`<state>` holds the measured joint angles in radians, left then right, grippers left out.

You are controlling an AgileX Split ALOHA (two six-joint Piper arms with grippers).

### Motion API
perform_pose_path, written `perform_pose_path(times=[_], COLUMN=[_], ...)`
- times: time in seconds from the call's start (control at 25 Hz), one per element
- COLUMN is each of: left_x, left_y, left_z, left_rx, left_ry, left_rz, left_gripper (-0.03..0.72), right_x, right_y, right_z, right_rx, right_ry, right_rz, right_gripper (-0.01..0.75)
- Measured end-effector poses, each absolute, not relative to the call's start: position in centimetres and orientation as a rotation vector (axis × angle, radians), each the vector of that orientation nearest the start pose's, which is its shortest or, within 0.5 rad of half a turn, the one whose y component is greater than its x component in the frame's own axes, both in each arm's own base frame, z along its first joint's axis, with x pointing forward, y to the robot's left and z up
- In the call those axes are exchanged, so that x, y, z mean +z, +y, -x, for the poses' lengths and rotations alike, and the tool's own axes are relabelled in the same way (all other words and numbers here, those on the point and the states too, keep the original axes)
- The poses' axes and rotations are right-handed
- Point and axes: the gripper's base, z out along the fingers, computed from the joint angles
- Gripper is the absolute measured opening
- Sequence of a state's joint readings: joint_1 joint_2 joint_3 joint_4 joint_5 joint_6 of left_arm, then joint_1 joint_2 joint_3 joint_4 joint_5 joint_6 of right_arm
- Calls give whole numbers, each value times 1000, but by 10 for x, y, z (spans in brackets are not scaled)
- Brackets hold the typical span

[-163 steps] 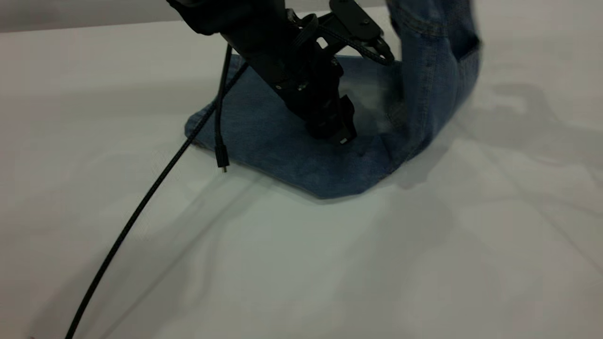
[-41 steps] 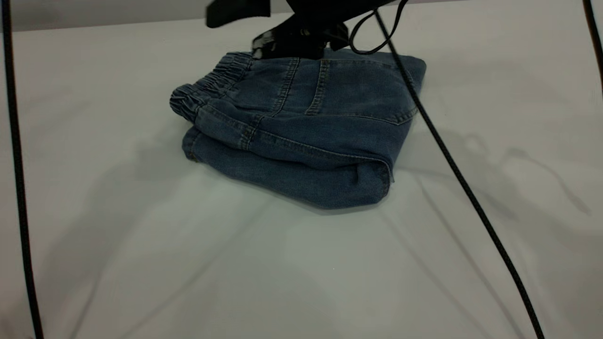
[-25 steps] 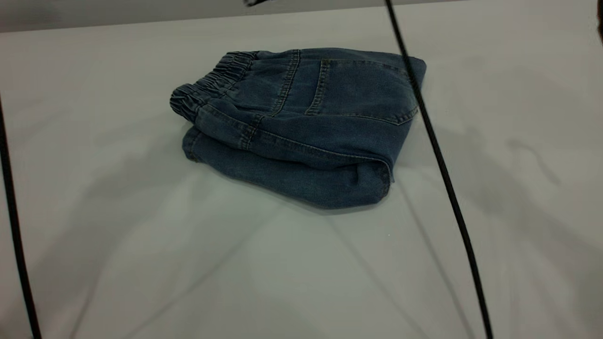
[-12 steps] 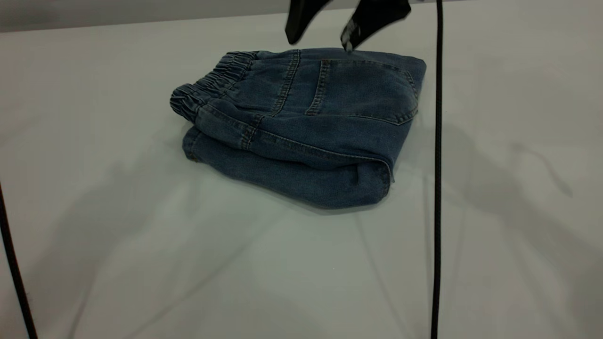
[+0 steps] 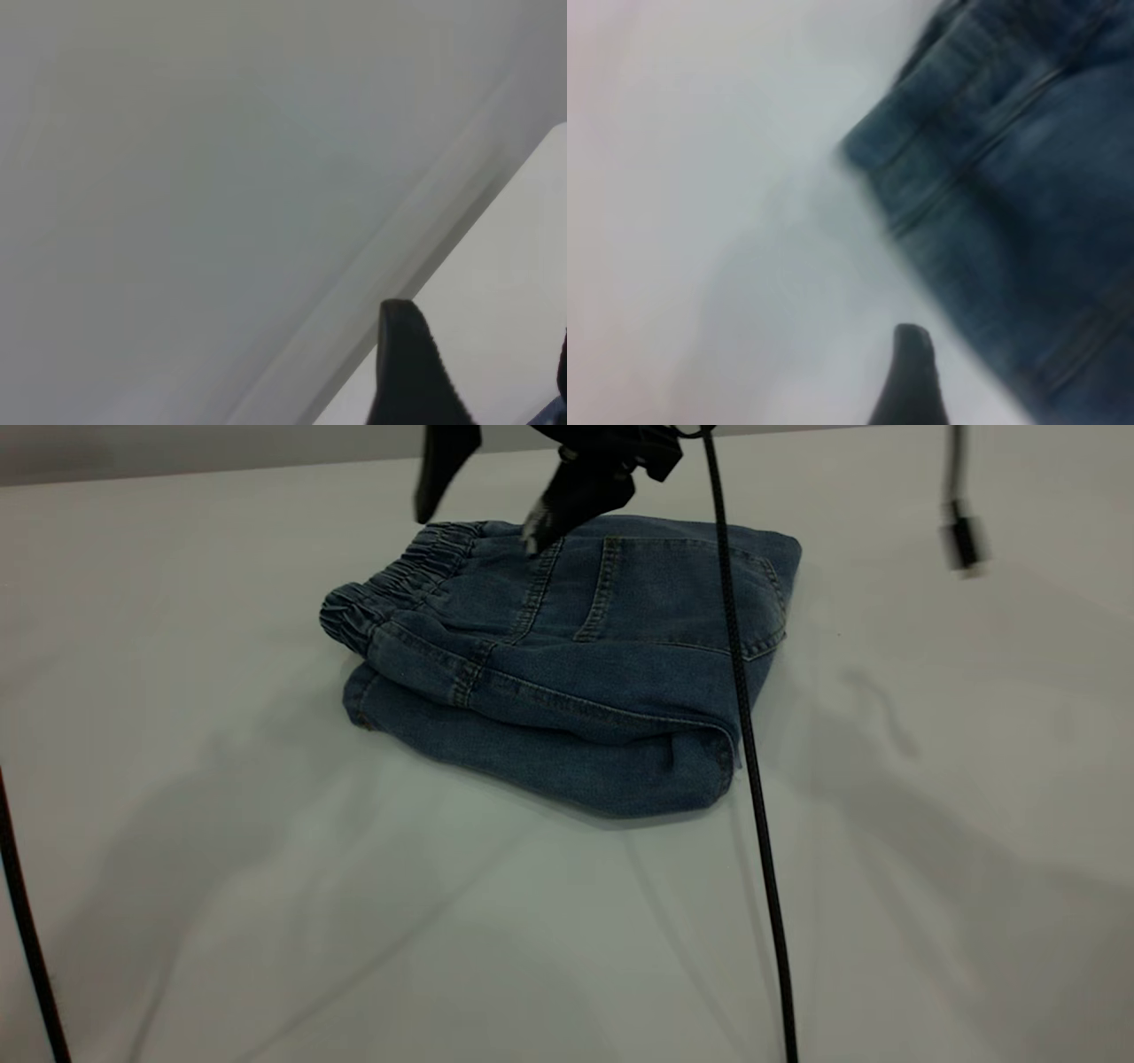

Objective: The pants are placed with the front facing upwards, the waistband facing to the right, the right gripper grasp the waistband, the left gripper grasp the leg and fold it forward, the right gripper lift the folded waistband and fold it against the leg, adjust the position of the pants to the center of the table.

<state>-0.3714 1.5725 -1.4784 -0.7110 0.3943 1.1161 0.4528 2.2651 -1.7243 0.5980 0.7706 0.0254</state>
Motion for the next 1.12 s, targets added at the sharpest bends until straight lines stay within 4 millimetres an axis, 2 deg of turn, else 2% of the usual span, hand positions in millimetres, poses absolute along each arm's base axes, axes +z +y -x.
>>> perform_pose_path(times=[0.16,0.4,0.64,0.84,1.12], left_x=[398,399,399,398,397], left_y=[-157,-157,-157,-157,-158], left_z=[-340,-340,-340,-340,-339], left_rx=[-189,-189,-190,-192,-200], left_ry=[1648,1648,1648,1650,1656], left_rz=[-899,-897,-896,-899,-910], left_gripper=[378,378,378,378,378], right_x=[133,124,110,98,95], right_y=[246,255,260,274,275], right_z=[-428,-439,-436,-428,-426], right_rx=[723,640,512,456,314], right_ry=[2907,2956,2998,2997,2977], right_rz=[77,85,130,203,271], right_gripper=[468,443,441,440,440])
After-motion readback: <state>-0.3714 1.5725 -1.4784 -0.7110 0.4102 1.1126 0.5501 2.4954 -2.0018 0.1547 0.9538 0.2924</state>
